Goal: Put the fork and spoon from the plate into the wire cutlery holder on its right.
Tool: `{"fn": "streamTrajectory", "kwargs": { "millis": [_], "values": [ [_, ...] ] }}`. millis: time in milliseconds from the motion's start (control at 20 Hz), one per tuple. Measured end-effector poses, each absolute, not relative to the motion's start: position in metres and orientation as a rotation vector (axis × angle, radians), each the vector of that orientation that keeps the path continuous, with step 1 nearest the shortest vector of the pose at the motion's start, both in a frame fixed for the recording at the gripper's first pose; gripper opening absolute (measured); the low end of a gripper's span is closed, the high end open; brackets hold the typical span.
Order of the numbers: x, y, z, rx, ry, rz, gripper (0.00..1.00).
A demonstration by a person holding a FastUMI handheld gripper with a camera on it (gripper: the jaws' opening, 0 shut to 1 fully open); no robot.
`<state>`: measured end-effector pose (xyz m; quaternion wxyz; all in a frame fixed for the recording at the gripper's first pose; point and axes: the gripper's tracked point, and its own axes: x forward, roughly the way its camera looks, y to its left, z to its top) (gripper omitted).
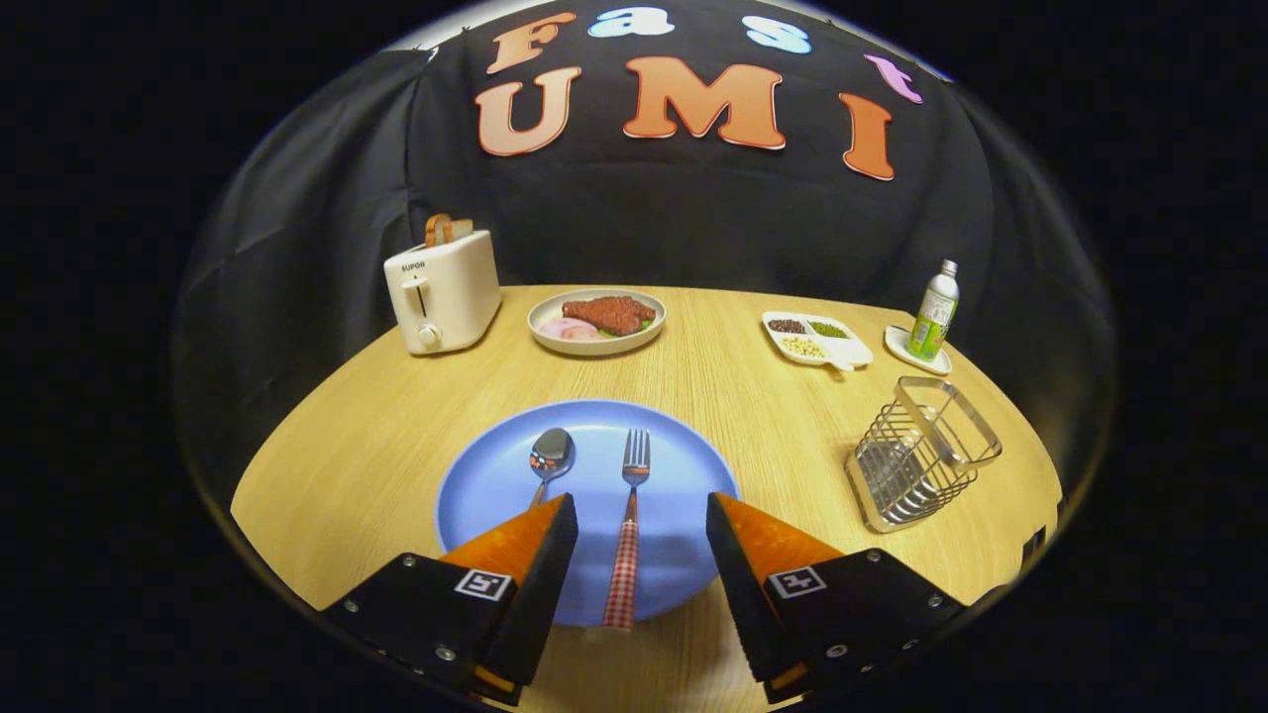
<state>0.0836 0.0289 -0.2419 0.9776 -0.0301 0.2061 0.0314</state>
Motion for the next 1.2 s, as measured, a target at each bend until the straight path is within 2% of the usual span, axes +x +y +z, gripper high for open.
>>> {"fn": "streamTrajectory", "kwargs": {
  "millis": [250, 300, 500, 700, 850, 1200],
  "values": [
    [0.083, 0.029, -0.266, -0.066, 0.482, 0.066, 0.61],
    [0.083, 0.03, -0.269, -0.065, 0.491, 0.066, 0.53],
    [0.084, 0.034, -0.274, -0.069, 0.503, 0.07, 0.36],
    [0.088, 0.03, -0.271, -0.044, 0.518, 0.043, 0.13],
    [0.083, 0.027, -0.251, -0.023, 0.51, 0.048, 0.08],
    [0.064, -0.016, -0.18, -0.02, 0.536, 0.071, 0.07]
  ]
}}
